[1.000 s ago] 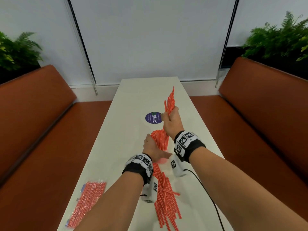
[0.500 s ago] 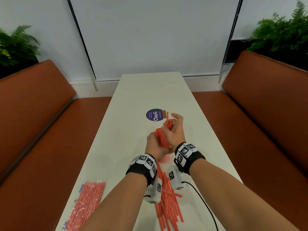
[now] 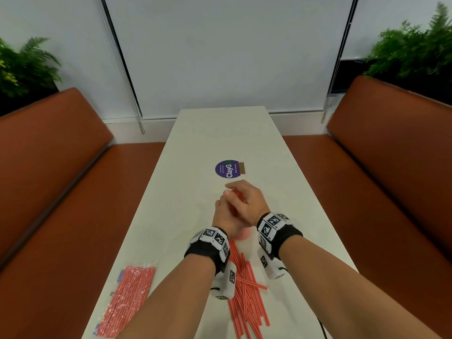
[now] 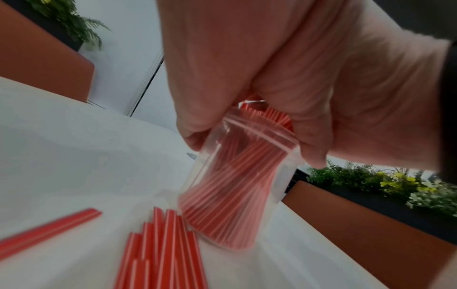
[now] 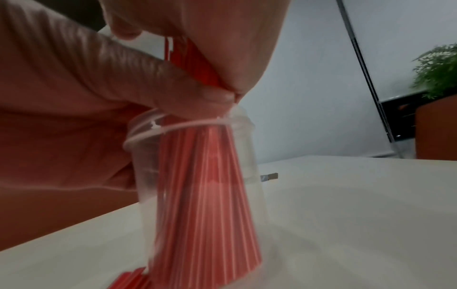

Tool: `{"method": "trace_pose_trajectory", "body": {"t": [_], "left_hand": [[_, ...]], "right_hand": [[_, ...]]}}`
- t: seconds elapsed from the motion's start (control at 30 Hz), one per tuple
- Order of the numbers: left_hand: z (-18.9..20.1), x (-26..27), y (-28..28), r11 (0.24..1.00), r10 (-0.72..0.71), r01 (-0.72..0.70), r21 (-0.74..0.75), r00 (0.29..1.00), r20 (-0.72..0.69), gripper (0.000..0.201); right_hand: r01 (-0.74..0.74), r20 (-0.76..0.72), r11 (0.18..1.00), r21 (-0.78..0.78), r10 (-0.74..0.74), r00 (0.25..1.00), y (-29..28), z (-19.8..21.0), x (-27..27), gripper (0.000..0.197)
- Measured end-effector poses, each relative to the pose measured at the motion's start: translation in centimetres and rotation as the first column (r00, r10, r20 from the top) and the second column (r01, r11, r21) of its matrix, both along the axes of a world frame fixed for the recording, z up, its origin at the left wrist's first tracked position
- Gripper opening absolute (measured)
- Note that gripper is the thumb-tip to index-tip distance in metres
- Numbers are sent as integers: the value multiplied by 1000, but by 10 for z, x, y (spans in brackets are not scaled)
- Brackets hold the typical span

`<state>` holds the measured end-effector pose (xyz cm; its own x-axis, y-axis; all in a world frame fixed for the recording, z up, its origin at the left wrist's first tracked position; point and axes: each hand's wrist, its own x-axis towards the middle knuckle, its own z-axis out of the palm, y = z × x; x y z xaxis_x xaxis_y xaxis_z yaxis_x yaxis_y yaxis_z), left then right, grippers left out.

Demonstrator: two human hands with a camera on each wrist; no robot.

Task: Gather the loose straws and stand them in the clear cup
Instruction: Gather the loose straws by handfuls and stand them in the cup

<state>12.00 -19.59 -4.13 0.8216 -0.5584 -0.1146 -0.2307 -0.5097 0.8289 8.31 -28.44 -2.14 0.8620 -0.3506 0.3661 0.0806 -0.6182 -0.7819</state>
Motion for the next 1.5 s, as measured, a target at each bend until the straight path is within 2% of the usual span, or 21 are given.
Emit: {"method": "trace_pose_trajectory", "body": {"t": [0.07, 0.1, 0.2, 0.33, 0.4, 0.5, 0.6, 0.7, 0.83, 0.9, 0.97, 1.03, 1.07, 1.13, 1.17, 1.23, 1.3, 1.37, 1.4, 1.5], "left_hand": [[9, -3, 2, 998, -36, 34, 60, 998, 49, 77], [13, -4, 4, 998, -20, 19, 57, 1000, 23, 77], [12, -3, 11, 998, 52, -54, -39, 997, -59, 76], [13, -2, 14, 998, 30, -34, -54, 996, -82, 78], [18, -2, 15, 999, -8, 5, -31, 996, -92, 84], [23, 0, 17, 998, -69, 70, 6, 991, -116, 90], [27, 3, 19, 994, -107, 111, 19, 984, -145, 80], [29, 5, 21, 993, -108, 113, 24, 984, -141, 72], [27, 8, 19, 997, -74, 77, 22, 993, -88, 71], [24, 8, 18, 998, -61, 63, 19, 995, -72, 80], [21, 10, 18, 997, -48, 51, 61, 997, -58, 105], [23, 12, 22, 991, -37, 45, 127, 997, -64, 128], [24, 13, 26, 986, -33, 43, 161, 997, -67, 134], [29, 14, 37, 964, -29, 45, 263, 997, -65, 129], [29, 13, 45, 935, -38, 52, 351, 998, -45, 117], [31, 8, 62, 828, -89, 62, 557, 996, 22, 83], [29, -2, 78, 726, -150, 87, 682, 988, 34, 59], [24, -14, 90, 647, -203, 127, 752, 979, 9, 51], [20, -20, 95, 614, -213, 141, 776, 977, -9, 51], [10, -36, 105, 565, -185, 137, 814, 982, -37, 65]], "right_hand": [[-17, 9, 992, -126, 18, 1000, -2, -3, -4, 59], [3, 31, 985, -170, 2, 1000, -5, -6, -7, 60], [54, 90, 966, -252, -32, 995, -20, -16, -18, 66], [-59, 3, 932, -358, 64, 998, -28, -33, -32, 73], [-106, -96, 931, -349, 77, 992, -24, -36, -30, 75], [-118, -171, 951, -287, 70, 983, -19, -27, -14, 61], [-130, -243, 954, -269, 63, 968, -17, -16, 6, 50], [-120, -336, 939, -324, 4, 942, -13, -8, 19, 41], [-130, -339, 932, -337, 9, 941, -11, -5, 17, 39], [-90, -303, 936, -341, -19, 953, -12, -5, 13, 45], [22, -200, 952, -307, -87, 976, -12, -2, 8, 54], [154, -123, 969, -195, -180, 976, -13, 1, 1, 63], [211, -133, 968, -132, -229, 964, -14, 2, -4, 67], [310, -250, 949, -51, -312, 916, -18, 2, -17, 67], [341, -337, 939, -43, -335, 880, -19, 0, -25, 64], [324, -538, 942, -84, -317, 781, -15, 1, -43, 61], [154, -733, 973, -172, -230, 640, -2, 2, -63, 68], [-40, -851, 976, -216, -168, 498, 19, 4, -79, 84], [-114, -879, 966, -231, -157, 451, 30, 4, -85, 93], [-238, -887, 921, -309, -189, 421, 57, 3, -93, 110]]}}
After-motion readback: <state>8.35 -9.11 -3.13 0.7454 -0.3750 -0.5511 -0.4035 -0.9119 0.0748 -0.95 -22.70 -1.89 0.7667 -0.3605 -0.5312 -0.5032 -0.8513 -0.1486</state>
